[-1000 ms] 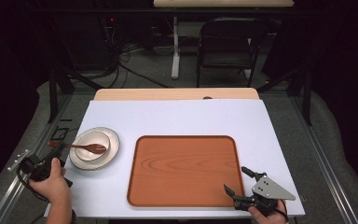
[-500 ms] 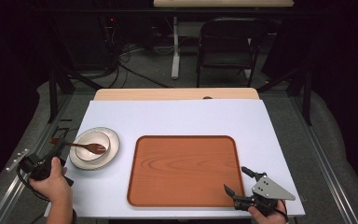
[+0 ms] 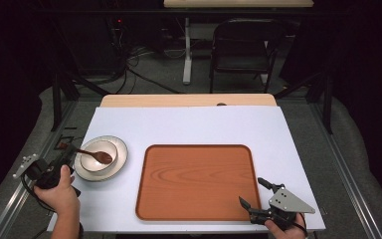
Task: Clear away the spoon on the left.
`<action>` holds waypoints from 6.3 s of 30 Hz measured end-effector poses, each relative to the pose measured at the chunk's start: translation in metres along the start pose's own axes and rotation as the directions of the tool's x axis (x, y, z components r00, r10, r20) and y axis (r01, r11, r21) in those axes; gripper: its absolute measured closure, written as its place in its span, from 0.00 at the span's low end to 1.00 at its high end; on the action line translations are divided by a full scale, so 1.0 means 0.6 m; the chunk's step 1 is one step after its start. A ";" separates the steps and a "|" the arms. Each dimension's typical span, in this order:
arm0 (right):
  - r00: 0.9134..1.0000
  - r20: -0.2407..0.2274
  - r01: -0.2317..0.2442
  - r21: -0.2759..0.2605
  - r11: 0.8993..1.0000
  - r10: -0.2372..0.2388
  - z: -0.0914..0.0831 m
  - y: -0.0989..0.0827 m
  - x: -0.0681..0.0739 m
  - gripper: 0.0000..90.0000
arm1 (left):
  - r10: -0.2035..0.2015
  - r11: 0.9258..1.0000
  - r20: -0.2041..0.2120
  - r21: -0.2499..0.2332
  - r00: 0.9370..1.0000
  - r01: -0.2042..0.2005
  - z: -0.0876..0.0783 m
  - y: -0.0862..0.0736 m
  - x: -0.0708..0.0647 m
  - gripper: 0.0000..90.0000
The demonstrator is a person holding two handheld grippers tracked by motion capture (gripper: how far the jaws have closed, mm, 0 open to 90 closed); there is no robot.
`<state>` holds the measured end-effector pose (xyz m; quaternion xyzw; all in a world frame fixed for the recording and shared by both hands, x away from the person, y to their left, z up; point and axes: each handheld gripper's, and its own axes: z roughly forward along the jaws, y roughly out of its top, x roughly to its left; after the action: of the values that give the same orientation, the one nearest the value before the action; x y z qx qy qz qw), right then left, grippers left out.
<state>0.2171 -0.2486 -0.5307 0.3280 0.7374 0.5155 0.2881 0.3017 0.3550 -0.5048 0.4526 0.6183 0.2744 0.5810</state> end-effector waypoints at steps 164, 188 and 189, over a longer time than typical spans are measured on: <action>1.000 0.000 0.005 -0.017 1.000 -0.005 -0.006 0.002 -0.002 0.18 | 0.551 0.633 0.508 0.264 0.663 -0.728 -0.022 -0.012 -0.362 0.94; 1.000 0.001 -0.001 -0.015 1.000 0.001 -0.007 0.000 -0.005 0.18 | 0.373 0.598 0.507 0.509 0.777 -0.619 0.041 -0.046 -0.357 0.94; 1.000 0.002 -0.003 -0.016 1.000 0.003 -0.006 0.000 -0.005 0.18 | 0.355 0.601 0.505 0.521 0.787 -0.605 0.048 -0.048 -0.355 0.94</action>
<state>0.2162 -0.2533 -0.5292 0.3272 0.7326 0.5214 0.2906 0.3046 0.1496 -0.4343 0.8199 0.4119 0.1012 0.3846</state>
